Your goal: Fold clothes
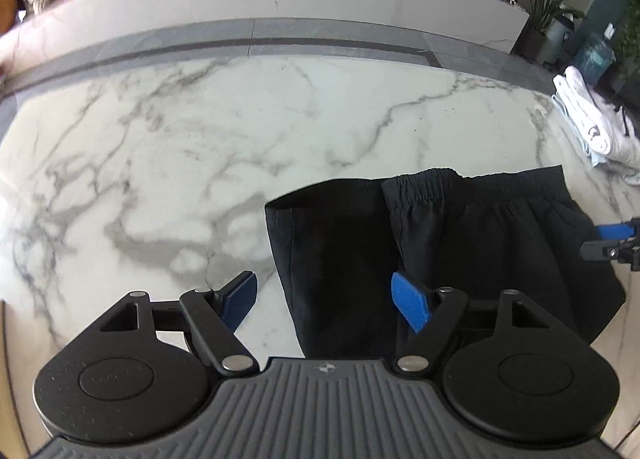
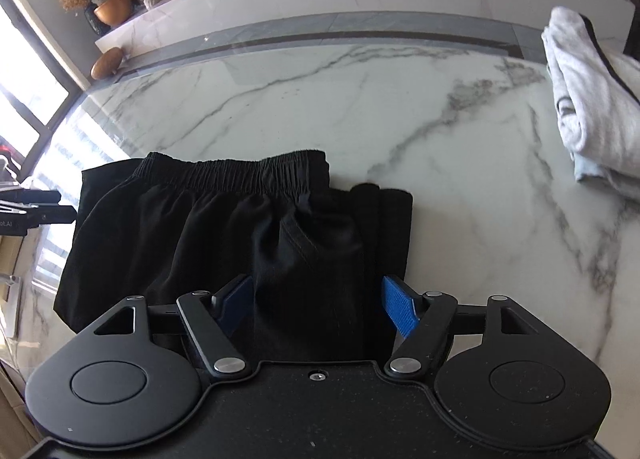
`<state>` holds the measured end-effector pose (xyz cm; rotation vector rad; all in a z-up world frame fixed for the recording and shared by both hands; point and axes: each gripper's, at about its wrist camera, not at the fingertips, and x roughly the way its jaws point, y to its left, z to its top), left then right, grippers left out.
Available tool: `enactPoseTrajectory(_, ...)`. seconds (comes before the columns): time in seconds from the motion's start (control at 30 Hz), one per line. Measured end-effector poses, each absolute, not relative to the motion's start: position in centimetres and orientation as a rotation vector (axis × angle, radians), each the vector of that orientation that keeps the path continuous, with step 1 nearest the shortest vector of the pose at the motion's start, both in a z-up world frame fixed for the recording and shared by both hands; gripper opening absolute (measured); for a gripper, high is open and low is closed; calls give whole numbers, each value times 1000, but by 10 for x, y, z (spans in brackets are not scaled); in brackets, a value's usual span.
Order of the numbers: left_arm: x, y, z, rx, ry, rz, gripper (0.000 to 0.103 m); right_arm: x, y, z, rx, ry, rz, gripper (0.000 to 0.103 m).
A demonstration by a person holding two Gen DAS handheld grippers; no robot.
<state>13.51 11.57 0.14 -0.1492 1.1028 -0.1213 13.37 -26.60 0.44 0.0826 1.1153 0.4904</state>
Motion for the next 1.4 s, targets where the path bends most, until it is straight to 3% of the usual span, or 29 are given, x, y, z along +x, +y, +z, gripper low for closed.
enactPoseTrajectory(0.27,128,101,-15,-267,1137,-182,77,132,-271,-4,142,1158,436,69)
enactPoseTrajectory(0.83,123,53,-30,-26,1167,-96,79,116,-230,-11,-42,1123,456,70)
enactPoseTrajectory(1.07,120,52,-33,8,1178,-33,81,113,-221,-14,-127,1111,411,62)
enactPoseTrajectory(1.4,115,59,-44,-36,1192,-5,101,106,-214,-15,-210,1082,410,49)
